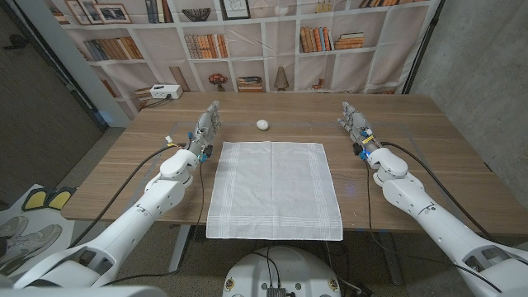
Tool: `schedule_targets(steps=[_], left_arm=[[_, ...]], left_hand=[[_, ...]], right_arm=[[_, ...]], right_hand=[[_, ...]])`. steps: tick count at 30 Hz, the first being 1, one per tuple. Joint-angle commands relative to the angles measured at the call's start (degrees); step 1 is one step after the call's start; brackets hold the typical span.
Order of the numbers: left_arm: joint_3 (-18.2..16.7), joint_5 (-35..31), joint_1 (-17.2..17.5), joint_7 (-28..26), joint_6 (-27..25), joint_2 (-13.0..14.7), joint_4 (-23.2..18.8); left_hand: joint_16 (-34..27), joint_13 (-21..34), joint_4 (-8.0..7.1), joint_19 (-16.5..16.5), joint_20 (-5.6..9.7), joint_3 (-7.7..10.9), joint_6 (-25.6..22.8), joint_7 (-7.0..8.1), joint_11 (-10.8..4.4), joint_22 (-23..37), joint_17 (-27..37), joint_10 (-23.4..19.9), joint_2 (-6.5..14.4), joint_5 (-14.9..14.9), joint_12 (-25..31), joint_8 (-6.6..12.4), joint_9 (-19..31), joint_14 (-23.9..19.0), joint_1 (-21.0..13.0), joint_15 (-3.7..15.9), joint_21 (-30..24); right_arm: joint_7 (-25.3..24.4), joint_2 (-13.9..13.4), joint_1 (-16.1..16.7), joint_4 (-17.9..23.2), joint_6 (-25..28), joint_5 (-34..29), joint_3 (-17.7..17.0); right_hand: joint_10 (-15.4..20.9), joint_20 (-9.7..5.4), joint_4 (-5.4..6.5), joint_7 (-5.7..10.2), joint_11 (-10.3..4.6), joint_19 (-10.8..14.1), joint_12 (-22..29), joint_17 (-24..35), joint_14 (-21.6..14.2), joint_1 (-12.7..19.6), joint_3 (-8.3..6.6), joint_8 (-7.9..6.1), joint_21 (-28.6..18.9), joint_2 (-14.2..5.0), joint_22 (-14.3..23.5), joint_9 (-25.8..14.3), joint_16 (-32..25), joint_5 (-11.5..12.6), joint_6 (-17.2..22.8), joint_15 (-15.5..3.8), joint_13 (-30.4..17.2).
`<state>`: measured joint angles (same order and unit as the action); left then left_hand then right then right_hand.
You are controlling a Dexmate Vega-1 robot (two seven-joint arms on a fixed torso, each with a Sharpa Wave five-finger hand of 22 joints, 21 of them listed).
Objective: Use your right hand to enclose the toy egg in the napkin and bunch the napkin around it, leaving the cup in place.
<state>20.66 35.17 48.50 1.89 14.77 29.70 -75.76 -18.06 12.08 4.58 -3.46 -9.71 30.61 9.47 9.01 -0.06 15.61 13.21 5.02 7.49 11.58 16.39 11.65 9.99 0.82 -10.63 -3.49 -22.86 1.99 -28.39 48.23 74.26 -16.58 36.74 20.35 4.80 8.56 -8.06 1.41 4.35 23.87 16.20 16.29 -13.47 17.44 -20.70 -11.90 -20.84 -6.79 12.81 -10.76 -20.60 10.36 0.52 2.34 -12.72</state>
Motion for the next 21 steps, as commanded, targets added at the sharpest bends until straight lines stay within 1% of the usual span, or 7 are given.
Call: schedule_targets(steps=[1, 3, 4, 6, 7, 12, 21], left_arm=[[-2.1, -6.8, 0.9, 1.4, -2.8, 0.3, -2.2], [-2.5, -7.1, 0.9, 2.3, -3.1, 0.0, -2.2], [-2.8, -6.5, 0.6, 3.6, -2.7, -0.5, -1.5], [-3.4, -5.8, 0.5, 5.0, -2.0, -1.4, -0.6], [-3.6, -5.7, 0.5, 5.4, -1.7, -1.8, -0.3], [-4.7, -5.4, 1.0, 7.0, -0.6, -2.9, 0.3], [-6.2, -5.9, 2.9, 7.0, -0.7, -3.3, -1.2]], left_hand=[[1.3, 2.2, 2.63, -14.0, 1.70, -0.63, -2.1, 1.39, 0.87, 8.9, 3.6, 3.4, -2.9, -0.3, -1.2, -0.81, 0.6, 8.3, -2.1, -0.31, -2.9], [5.7, 1.3, 2.14, -19.6, 2.99, -2.31, 3.0, 2.06, 0.41, 8.3, 1.6, 9.4, -4.3, -1.7, -3.8, -1.87, 0.4, 15.6, 0.0, 0.15, -0.8], [6.5, 1.0, 1.92, -20.2, 3.24, -2.80, 5.3, 2.37, 0.02, 7.9, 1.0, 10.8, -4.6, -1.6, -4.3, -2.11, 0.4, 17.2, 0.6, 0.10, -0.4], [6.8, 0.7, 1.75, -18.2, 3.49, -3.12, 7.5, 2.61, 0.24, 7.4, 0.3, 11.7, -4.6, -1.5, -4.6, -2.04, 0.3, 17.5, 1.1, 0.03, -1.0], [6.8, 0.6, 1.72, -18.5, 3.31, -3.17, 7.6, 2.51, 0.17, 7.3, 0.2, 11.7, -4.6, -1.5, -4.6, -1.90, 0.3, 17.4, 1.2, 0.02, -0.8], [6.6, 0.2, 1.45, -17.2, 1.49, -3.13, 7.6, 2.35, 0.44, 6.7, -0.5, 11.6, -3.9, -1.3, -4.4, -1.39, 0.2, 16.7, 1.4, 0.11, -1.1], [6.1, 0.0, 1.07, -15.2, 0.43, -3.10, 6.4, 1.92, 0.49, 6.1, -1.1, 10.8, -3.2, -1.3, -4.0, -0.92, 0.2, 15.0, 1.8, -0.36, -1.6]], right_arm=[[-1.6, -1.5, 1.3, 3.9, 3.8, -6.5, -1.4], [0.3, -1.0, 1.2, 3.0, 3.0, -5.5, -1.9], [0.4, -0.1, 1.3, 2.5, 2.4, -5.0, -2.3], [-0.4, 0.5, 1.5, 2.5, 1.7, -5.6, -2.6], [-0.7, 0.9, 1.6, 2.3, 1.1, -5.8, -2.8], [-0.4, 1.3, 1.9, 2.6, 0.7, -6.3, -3.3], [-0.1, 0.6, 0.4, 3.4, 2.2, -9.3, -2.1]], right_hand=[[1.8, 2.18, -1.18, -0.33, -0.73, -5.6, 2.7, 3.2, 1.5, 6.2, -1.39, -0.55, -2.3, 3.61, 3.0, -1.0, 1.2, 0.5, 5.1, -1.90, -1.9], [-7.3, 3.74, 0.20, 3.39, -3.42, -15.7, -2.9, 1.1, 12.7, 4.0, 0.27, 1.19, 2.3, 5.02, 1.0, -0.7, 7.0, -0.1, -0.4, -0.39, -0.4], [-7.8, 3.81, 0.38, 4.23, -3.68, -17.1, -3.4, 0.6, 14.1, 3.5, 0.73, 1.32, 3.1, 5.31, 0.4, -0.6, 7.7, -0.2, -1.5, -0.36, -0.1], [-7.7, 3.83, 0.47, 4.14, -3.62, -17.3, -3.5, 0.4, 14.2, 3.3, 0.87, 1.18, 3.3, 5.38, 0.2, -0.6, 7.8, -0.3, -1.3, -0.37, -0.1], [-6.9, 3.84, 0.90, 3.68, -2.51, -17.5, -3.3, 0.2, 13.8, 2.6, 1.10, 0.97, 3.6, 5.06, -0.1, -0.5, 7.7, -0.3, -1.0, 0.70, 0.1], [-5.2, 3.26, 1.38, 3.28, -2.20, -16.7, -3.0, -0.2, 12.9, 2.0, 1.19, 0.28, 3.7, 4.08, -0.7, -0.4, 7.4, -0.3, 0.9, 0.79, 0.5], [-4.4, 2.19, 1.63, 2.74, -1.70, -16.8, -3.0, -0.5, 13.0, 1.9, 0.99, 0.06, 3.9, 2.97, -1.0, -0.3, 7.5, -0.2, 1.8, 0.73, 0.7]])
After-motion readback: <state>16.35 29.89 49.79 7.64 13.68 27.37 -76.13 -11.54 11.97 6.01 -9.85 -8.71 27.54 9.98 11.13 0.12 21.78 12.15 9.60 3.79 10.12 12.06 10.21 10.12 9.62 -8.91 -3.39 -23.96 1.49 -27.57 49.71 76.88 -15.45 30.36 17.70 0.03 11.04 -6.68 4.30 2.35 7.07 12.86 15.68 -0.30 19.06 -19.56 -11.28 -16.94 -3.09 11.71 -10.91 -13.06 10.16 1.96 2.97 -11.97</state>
